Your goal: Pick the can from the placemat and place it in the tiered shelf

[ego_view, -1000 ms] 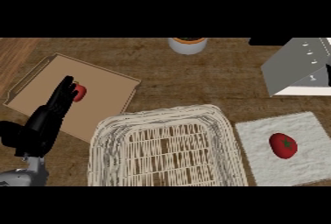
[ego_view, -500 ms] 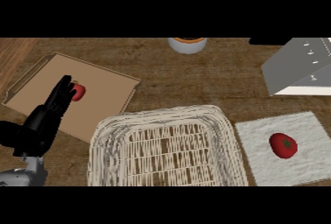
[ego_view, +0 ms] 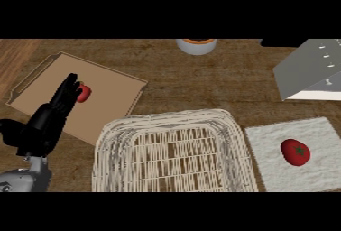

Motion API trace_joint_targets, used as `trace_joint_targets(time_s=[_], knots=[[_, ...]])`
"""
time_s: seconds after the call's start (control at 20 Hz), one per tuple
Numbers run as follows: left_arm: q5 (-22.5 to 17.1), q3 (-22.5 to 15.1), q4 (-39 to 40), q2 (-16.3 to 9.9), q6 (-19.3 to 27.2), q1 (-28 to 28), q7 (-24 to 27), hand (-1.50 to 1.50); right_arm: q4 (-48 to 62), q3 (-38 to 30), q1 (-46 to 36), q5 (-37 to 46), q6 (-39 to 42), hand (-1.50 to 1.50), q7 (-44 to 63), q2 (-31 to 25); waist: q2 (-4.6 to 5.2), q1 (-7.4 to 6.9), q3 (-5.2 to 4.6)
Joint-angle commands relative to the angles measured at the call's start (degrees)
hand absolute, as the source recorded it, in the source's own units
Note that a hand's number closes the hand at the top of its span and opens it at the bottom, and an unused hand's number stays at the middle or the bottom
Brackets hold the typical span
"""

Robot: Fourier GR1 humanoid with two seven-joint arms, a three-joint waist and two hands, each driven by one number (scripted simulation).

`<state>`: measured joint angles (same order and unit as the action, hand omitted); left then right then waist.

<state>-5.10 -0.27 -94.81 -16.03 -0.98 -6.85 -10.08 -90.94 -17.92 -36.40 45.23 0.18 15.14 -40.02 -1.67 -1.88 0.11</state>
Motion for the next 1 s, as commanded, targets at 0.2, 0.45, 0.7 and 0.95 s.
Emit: trace_joint_targets(time_s=[0.2,0.45,0.7,0.95], knots=[[1.59,-1.41,-3.81,1.76,0.41,5.63,1.69,0.0,14.78,-0.23,-7.55,-3.62,-5.79,1.5,-14.16,-0.07,1.72,0.34,-0.08],[-0.36,2.01,-0.55,-0.16,-0.78,0.37,-1.07,0.0,24.11,0.56,-11.81,-5.57,-0.12,1.5,-20.31,-3.89,1.86,1.03,-0.1],[1.37,0.36,0.2,1.25,-0.08,0.36,0.11,0.0,30.29,6.92,-12.45,-1.58,4.81,1.5,-24.91,-5.38,2.12,0.62,-0.12],[2.51,-0.74,-2.75,2.37,0.45,4.69,0.41,0.0,33.12,8.56,-9.49,-0.15,4.23,1.5,-27.35,-3.44,1.76,0.86,-0.1]])
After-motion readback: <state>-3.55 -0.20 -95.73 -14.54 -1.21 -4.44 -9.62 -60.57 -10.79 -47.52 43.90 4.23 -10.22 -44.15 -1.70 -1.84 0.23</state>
